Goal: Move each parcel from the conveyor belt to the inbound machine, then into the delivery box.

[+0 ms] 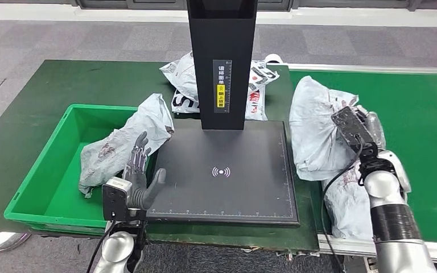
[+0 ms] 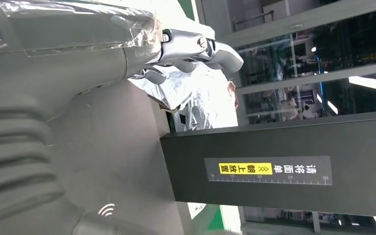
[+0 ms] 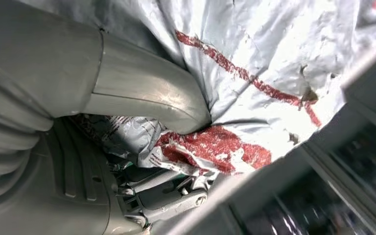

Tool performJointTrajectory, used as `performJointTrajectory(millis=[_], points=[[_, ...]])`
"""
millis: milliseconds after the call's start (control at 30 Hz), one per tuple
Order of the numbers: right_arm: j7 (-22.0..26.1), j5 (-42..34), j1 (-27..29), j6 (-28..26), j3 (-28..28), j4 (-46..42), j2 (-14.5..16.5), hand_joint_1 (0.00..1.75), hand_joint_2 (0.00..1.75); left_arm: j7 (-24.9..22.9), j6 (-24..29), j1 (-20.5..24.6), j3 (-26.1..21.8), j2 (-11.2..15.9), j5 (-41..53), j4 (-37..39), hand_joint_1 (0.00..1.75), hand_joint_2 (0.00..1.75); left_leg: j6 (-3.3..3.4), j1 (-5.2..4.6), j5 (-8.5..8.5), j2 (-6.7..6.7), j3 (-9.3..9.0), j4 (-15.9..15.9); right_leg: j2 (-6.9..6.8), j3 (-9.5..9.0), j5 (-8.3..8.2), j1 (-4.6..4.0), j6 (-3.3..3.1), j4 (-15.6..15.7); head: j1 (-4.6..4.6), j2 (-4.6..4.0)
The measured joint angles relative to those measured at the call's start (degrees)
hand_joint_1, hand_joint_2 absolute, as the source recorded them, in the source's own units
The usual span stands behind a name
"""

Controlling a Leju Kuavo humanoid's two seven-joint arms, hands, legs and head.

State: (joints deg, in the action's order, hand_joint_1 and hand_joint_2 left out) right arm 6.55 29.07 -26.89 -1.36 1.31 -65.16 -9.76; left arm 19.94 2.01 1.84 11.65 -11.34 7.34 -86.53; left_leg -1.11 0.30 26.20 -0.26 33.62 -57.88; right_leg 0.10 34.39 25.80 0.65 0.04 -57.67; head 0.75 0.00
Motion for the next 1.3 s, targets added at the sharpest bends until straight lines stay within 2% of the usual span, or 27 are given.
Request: performJointTrajectory(millis=[300, 1000, 1133, 1300], points=[[0.46, -1.14, 1.96, -0.38, 1.12, -4.73, -0.07, 1.75, 1.75, 0.12, 0.02, -0.45, 0.0, -0.09, 0.02, 0.28, 0.0, 0.0, 0.04, -0.02, 0.01, 0.01, -0.01, -0.01, 0.03, 0.0, -0.03, 0.05, 0.04, 0.0, 0.0, 0.0], [0.25, -0.34, 1.51, 0.91, 0.93, -3.96, 0.39, 1.75, 1.75, 0.12, 0.02, -0.52, 0.0, -0.14, 0.02, 0.28, 0.0, 0.0, 0.05, -0.02, 0.0, 0.0, 0.05, 0.0, 0.01, -0.02, -0.03, 0.04, 0.04, 0.0, 0.0, 0.0], [0.25, 1.37, -1.31, 1.36, -1.43, 1.44, 3.35, 1.75, 1.75, 0.12, 0.02, -0.32, 0.0, -0.16, 0.02, 0.28, 0.0, 0.0, 0.02, -0.01, -0.02, 0.13, 0.03, 0.01, 0.1, -0.02, -0.05, -0.01, 0.02, -0.02, 0.01, 0.0], [0.31, 2.43, -5.79, 0.94, -8.26, 12.78, 10.84, 1.75, 1.75, 0.12, -0.1, 0.58, 0.09, -0.52, 0.02, 0.3, 0.0, 0.0, -0.12, 0.05, -0.13, 0.22, -0.05, 0.02, 0.19, 0.01, -0.08, -0.17, -0.05, -0.04, -0.02, 0.0]])
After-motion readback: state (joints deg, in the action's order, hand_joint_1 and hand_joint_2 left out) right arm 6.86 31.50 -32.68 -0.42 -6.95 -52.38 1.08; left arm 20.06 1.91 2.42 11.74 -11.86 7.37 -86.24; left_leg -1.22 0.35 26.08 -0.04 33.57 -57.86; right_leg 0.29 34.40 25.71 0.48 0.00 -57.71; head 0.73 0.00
